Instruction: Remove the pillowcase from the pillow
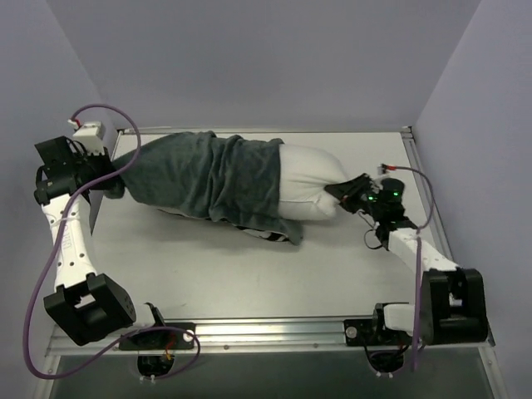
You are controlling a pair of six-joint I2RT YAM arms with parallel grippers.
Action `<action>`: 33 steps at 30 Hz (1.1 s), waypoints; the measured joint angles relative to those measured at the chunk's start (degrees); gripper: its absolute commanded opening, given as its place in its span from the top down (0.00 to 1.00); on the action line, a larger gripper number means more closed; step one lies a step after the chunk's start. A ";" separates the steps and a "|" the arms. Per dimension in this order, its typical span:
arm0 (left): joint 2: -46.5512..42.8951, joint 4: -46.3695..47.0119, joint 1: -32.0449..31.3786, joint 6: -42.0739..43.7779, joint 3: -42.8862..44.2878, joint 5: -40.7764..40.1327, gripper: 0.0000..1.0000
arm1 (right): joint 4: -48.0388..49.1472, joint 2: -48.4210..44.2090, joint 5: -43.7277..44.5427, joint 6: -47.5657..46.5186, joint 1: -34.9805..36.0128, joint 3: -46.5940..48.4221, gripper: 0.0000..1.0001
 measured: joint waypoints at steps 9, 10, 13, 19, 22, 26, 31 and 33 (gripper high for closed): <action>0.00 -4.44 3.58 0.70 -0.28 5.20 0.98 | -16.59 -5.44 -3.26 -9.22 -38.62 3.30 1.00; 0.00 -5.11 3.58 0.76 -0.11 5.42 0.98 | -18.56 -5.31 -3.21 -10.38 -39.87 3.72 1.00; 1.11 -6.62 4.63 1.60 2.49 5.05 0.98 | -23.80 -5.14 -3.85 -13.40 -39.89 5.90 1.00; 3.61 -8.39 9.18 4.59 9.31 2.89 0.98 | -34.73 -3.67 -2.34 -20.81 -39.30 15.13 1.00; 5.84 -10.40 12.04 5.18 16.96 2.75 0.98 | -37.53 -3.54 -0.94 -22.93 -39.28 16.96 1.00; 6.58 -11.06 15.78 5.44 26.29 2.78 0.98 | -41.55 -3.32 0.44 -25.40 -38.93 18.08 1.00; 6.60 -10.43 18.99 5.44 36.33 2.29 0.98 | -44.57 -3.30 4.46 -27.67 -38.93 19.34 1.00; 6.71 -8.96 20.28 4.90 38.27 1.05 0.98 | -45.72 -3.30 6.36 -28.52 -38.95 20.26 1.00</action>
